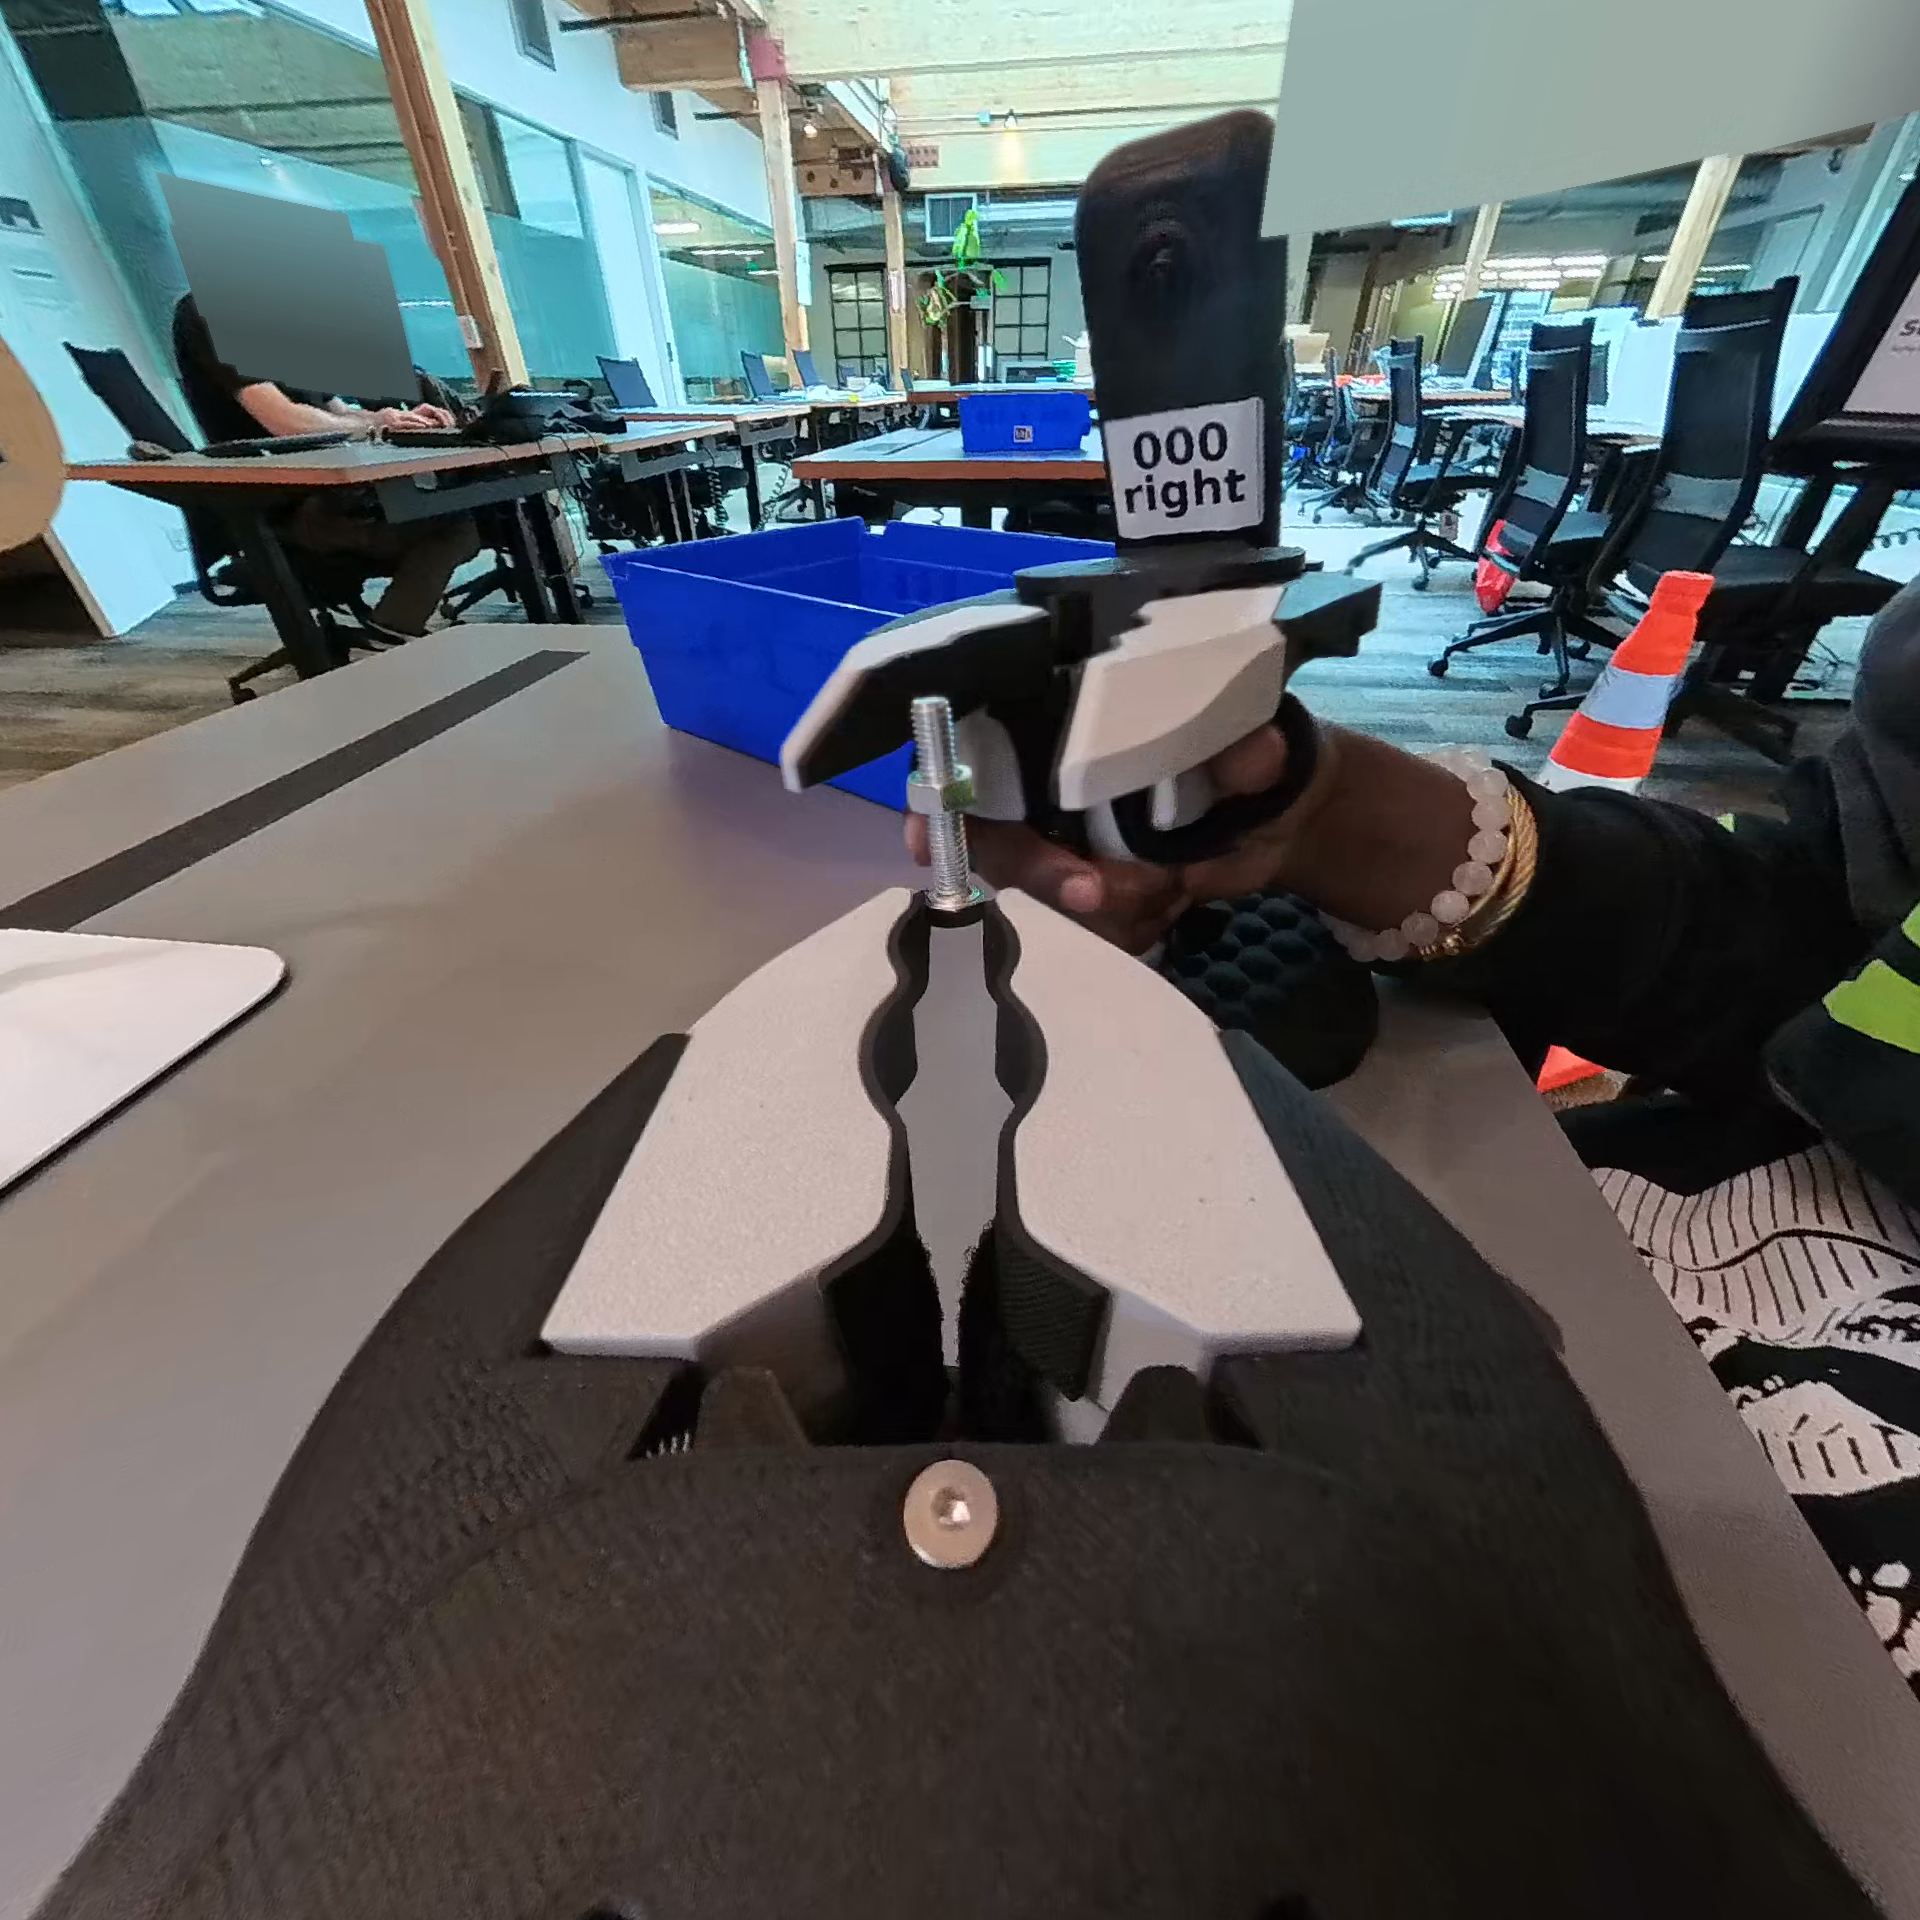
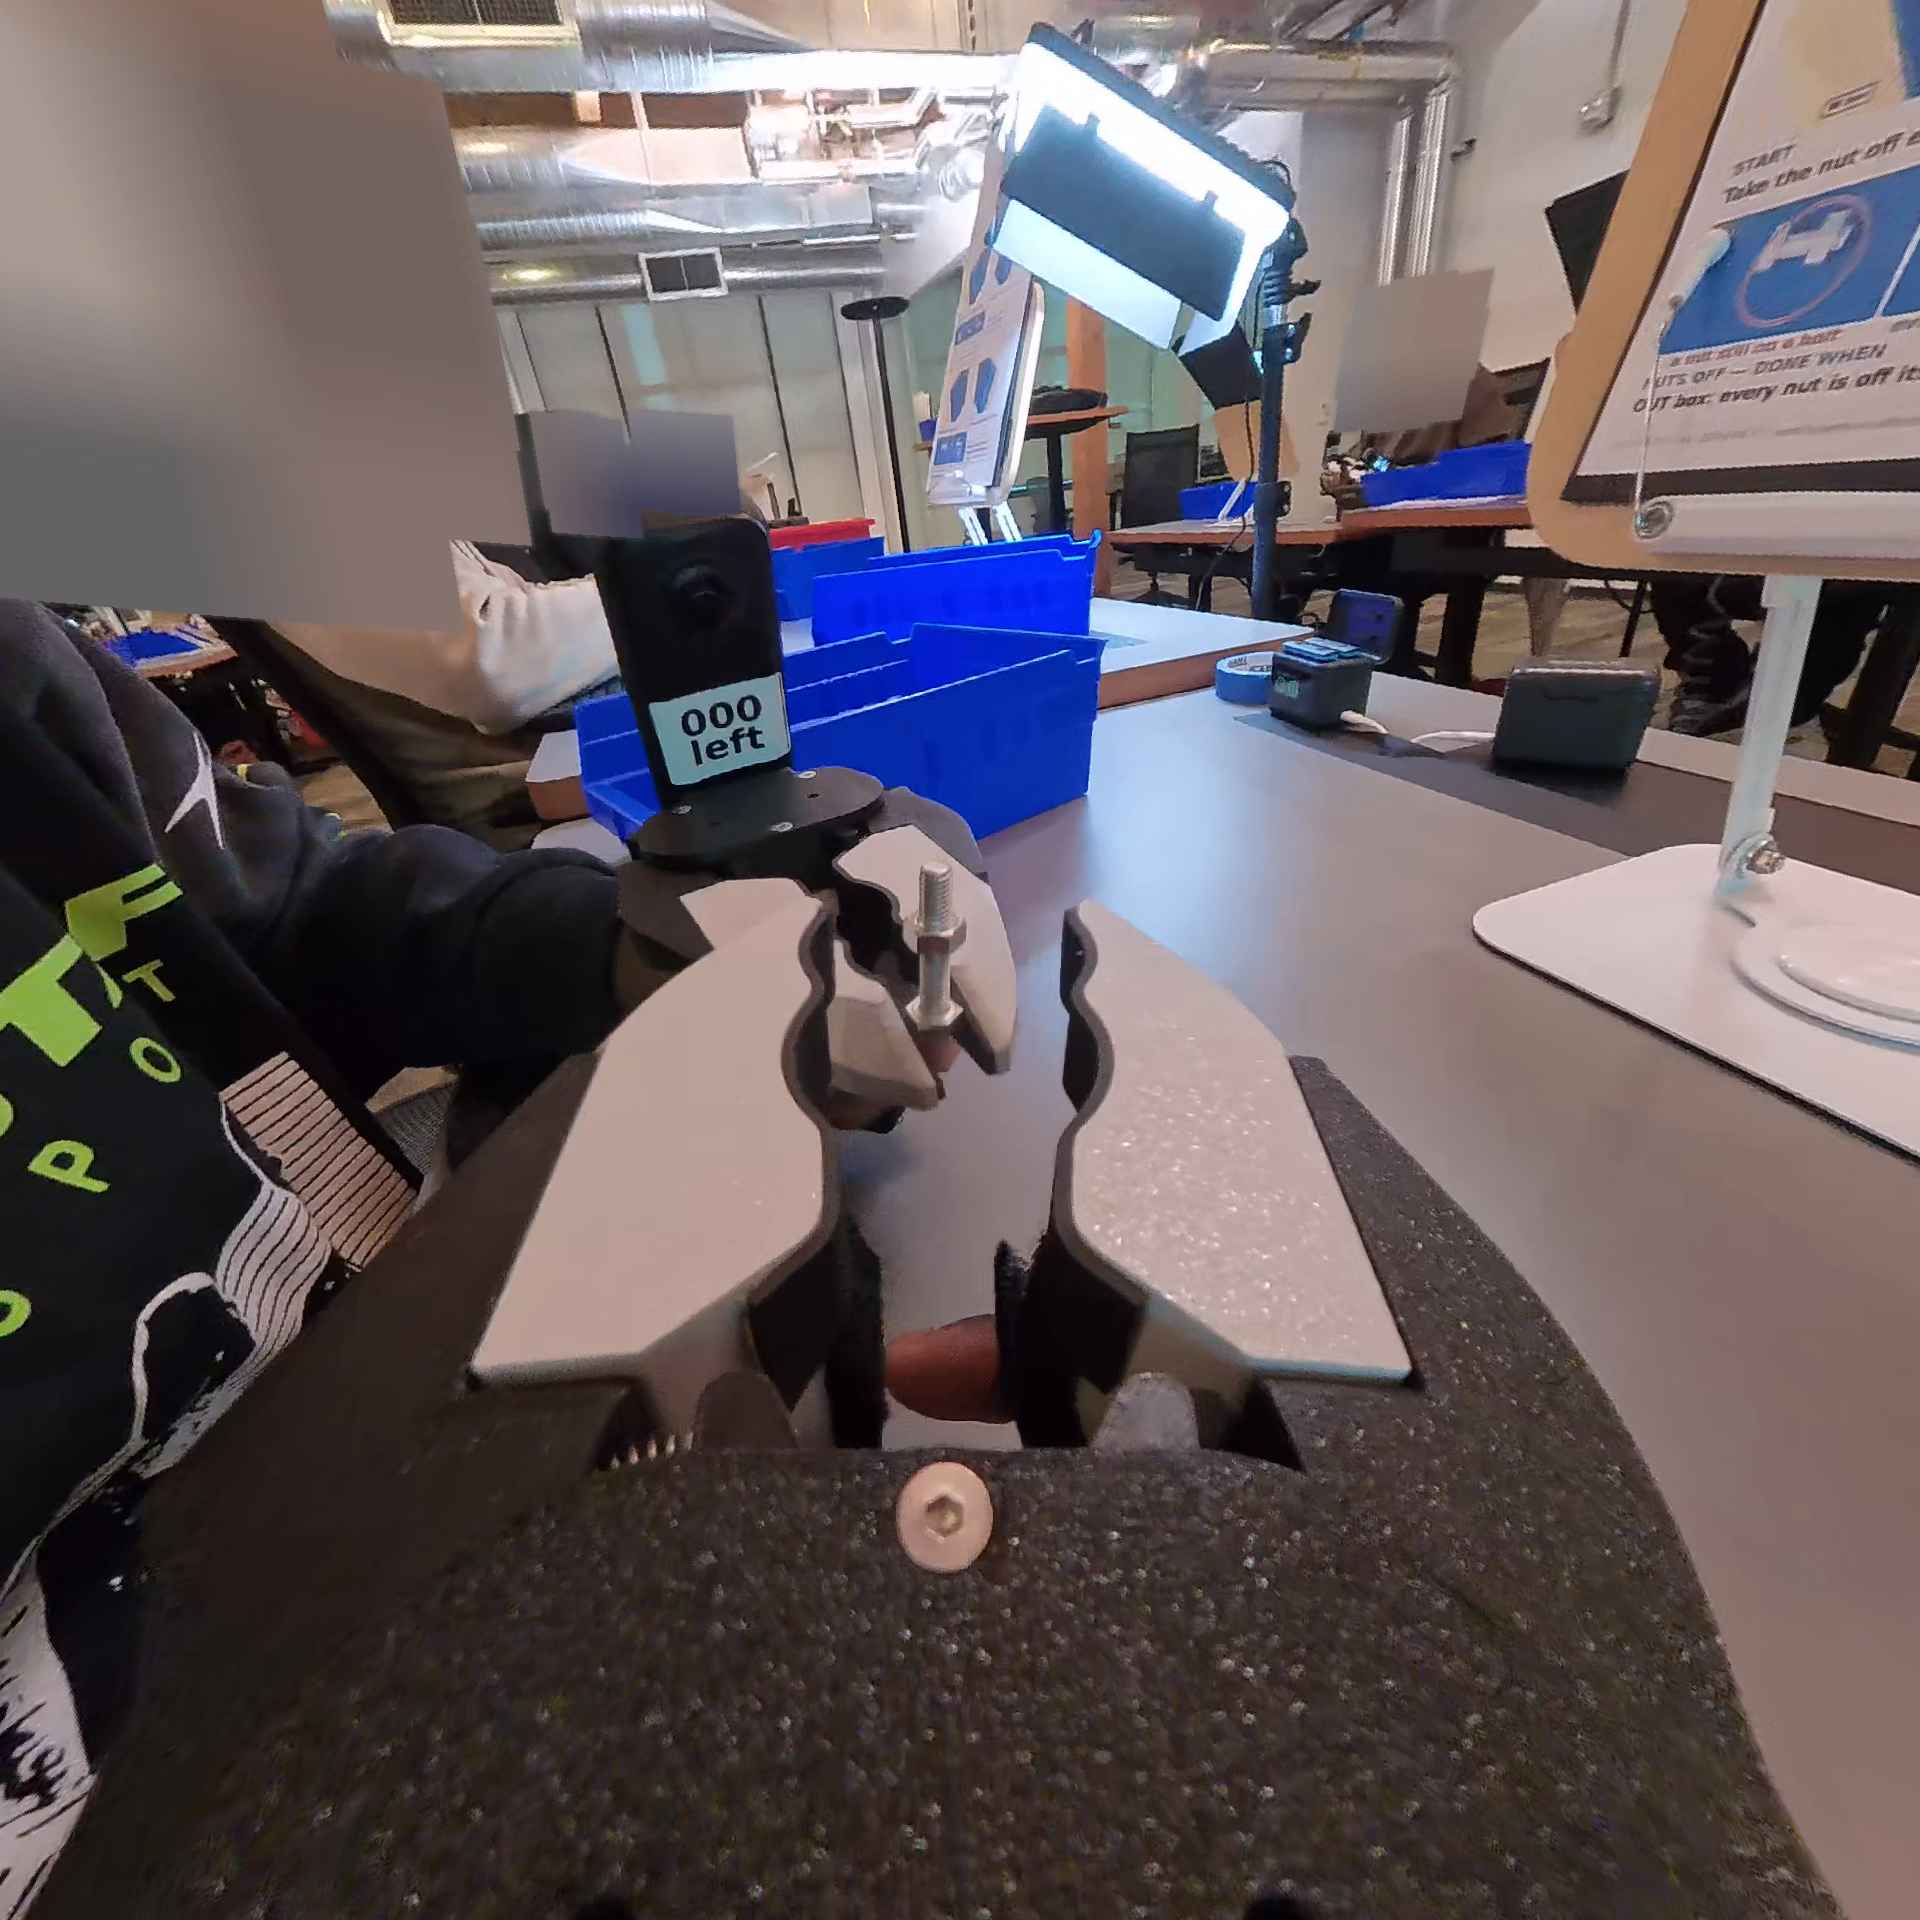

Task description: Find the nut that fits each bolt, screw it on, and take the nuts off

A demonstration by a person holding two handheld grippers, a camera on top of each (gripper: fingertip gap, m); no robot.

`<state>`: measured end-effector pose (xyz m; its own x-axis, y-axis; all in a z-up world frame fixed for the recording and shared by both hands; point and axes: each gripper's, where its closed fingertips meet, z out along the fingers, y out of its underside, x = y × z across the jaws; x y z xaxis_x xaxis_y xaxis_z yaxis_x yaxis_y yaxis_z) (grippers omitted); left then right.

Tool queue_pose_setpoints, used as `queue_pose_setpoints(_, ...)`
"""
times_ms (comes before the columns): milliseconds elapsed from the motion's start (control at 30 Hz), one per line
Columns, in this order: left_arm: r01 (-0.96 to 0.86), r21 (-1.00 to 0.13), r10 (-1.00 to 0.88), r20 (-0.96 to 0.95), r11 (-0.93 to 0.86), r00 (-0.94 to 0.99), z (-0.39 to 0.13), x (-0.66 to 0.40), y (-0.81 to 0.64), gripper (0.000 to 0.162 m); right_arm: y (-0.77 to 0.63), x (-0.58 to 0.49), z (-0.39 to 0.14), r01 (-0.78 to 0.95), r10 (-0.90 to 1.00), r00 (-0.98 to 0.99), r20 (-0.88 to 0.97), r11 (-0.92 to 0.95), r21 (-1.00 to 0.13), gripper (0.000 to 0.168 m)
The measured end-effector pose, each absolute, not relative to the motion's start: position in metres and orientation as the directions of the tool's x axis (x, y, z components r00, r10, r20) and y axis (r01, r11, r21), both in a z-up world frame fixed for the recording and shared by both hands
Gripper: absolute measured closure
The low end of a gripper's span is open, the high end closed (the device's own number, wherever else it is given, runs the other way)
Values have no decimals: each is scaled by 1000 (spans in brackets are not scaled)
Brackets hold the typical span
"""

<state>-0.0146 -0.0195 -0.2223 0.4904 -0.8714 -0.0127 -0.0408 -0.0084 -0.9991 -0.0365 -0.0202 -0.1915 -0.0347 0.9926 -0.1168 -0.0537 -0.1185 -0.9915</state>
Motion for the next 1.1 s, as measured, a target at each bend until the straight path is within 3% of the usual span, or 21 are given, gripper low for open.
queue_pose_setpoints(200,-18,-1000,-879,-9,1,478,-218,-15,-22,152,-8,-28,-190,-74,991,22,-130,-128,-989,135)
queue_pose_setpoints(233,-8,-1000,-881,-6,3,473,-216,-16,-22,152,-3,-24,-188,-96,989,51,-139,-134,-986,146)
queue_pose_setpoints(300,-4,-1000,-878,-3,2,479,-216,-17,-21,152,2,-19,-183,-136,987,64,-148,-138,-981,150)
queue_pose_setpoints(533,-34,-999,-887,-15,0,461,-221,-12,-24,152,-19,-39,-189,-69,996,-6,-87,-88,-994,128)
queue_pose_setpoints(733,2,-1000,-885,4,-4,466,-216,-15,-23,152,-9,-29,-189,-86,995,34,-98,-95,-992,132)
queue_pose_setpoints(767,14,-1000,-886,11,-6,464,-214,-16,-23,152,-5,-26,-187,-105,993,54,-103,-97,-990,143)
queue_pose_setpoints(833,21,-1000,-883,13,-4,468,-213,-18,-23,152,-4,-23,-182,-135,993,55,-107,-99,-986,150)
queue_pose_setpoints(1100,-9,-1000,-890,-3,-1,455,-218,-13,-25,152,-23,-41,-189,-78,997,-20,-69,-70,-994,130)
